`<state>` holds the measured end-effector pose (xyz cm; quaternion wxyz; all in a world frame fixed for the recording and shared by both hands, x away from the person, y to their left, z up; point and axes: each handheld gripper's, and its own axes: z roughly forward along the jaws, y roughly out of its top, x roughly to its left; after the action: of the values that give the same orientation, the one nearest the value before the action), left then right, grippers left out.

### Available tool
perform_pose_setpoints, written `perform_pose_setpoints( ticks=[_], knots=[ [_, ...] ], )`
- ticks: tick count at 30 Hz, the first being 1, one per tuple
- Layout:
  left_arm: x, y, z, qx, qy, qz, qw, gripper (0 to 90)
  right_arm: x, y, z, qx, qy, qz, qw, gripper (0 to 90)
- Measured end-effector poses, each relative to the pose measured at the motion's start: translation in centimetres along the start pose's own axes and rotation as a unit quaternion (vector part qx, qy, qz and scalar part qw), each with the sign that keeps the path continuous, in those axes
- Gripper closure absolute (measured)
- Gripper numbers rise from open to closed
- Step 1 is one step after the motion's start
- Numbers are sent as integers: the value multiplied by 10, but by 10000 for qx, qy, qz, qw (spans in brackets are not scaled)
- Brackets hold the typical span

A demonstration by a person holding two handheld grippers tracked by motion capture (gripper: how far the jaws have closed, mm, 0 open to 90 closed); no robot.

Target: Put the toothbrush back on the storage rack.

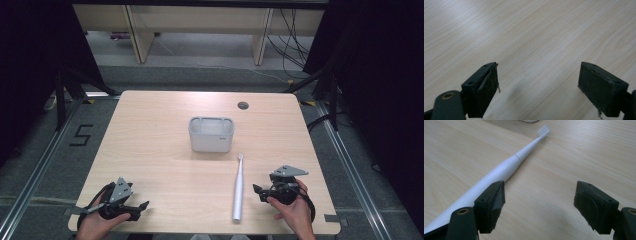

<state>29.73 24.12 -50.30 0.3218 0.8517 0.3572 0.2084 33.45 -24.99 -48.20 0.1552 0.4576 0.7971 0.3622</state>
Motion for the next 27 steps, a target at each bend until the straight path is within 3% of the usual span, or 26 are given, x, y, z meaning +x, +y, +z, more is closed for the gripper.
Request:
perform_pose_setpoints(
  ticks=[1, 2, 4, 5, 7, 9, 11, 12, 13, 15, 17, 18, 19, 20, 21, 27],
  knots=[
    [0, 0, 0, 1, 0, -9, 10000, 158, 3, 0, 0, 38, -39, 80, 10000, 255],
    [0, 0, 0, 3, -1, -8, 10000, 158, 2, 0, 1, -33, 44, -88, 9999, 264],
    [0, 0, 0, 9, -3, 1, 10000, 158, 5, 1, 0, -6, 34, 71, 10000, 274],
    [0, 0, 0, 4, -5, -5, 10000, 158, 4, 2, -1, 9, 50, -93, 9999, 274],
    [0, 0, 0, -15, -9, -28, 10000, 158, 5, 2, 0, -70, 46, -203, 9998, 283],
    [1, 0, 0, 74, -15, 62, 10000, 158, 8, 3, -1, -56, 77, -159, 9998, 292],
    [0, 0, 1, -48, -8, -29, 10000, 158, 10, 3, -1, -59, 92, -104, 9999, 292],
    [-1, 0, 1, -48, -19, -18, 10000, 158, 10, 4, -1, -76, 176, -225, 9996, 299],
    [0, 0, 0, -21, -7, 24, 10000, 158, 12, 4, -1, -98, 143, -192, 9997, 314],
    [0, 0, 0, 7, 1, -14, 10000, 158, 14, 4, -1, -153, 198, -346, 9991, 350],
    [0, -1, 1, -44, -3, -25, 10000, 158, 19, 6, -3, -158, 276, -315, 9990, 405],
    [-1, -1, 1, -54, -20, -24, 10000, 158, 23, 7, -5, -127, 348, -186, 9991, 430],
    [-1, -1, 1, -113, -8, -76, 9999, 158, 23, 8, -5, -192, 384, -277, 9987, 465],
    [0, 0, 0, -12, -25, 54, 10000, 158, 23, 8, -6, -244, 397, -401, 9981, 493],
    [0, -1, -1, -25, -24, 41, 10000, 158, 26, 9, -7, -229, 467, -342, 9981, 521],
    [0, -1, 0, -9, -27, 31, 10000, 158, 36, 11, -8, -410, 667, -609, 9951, 693]
  ],
)
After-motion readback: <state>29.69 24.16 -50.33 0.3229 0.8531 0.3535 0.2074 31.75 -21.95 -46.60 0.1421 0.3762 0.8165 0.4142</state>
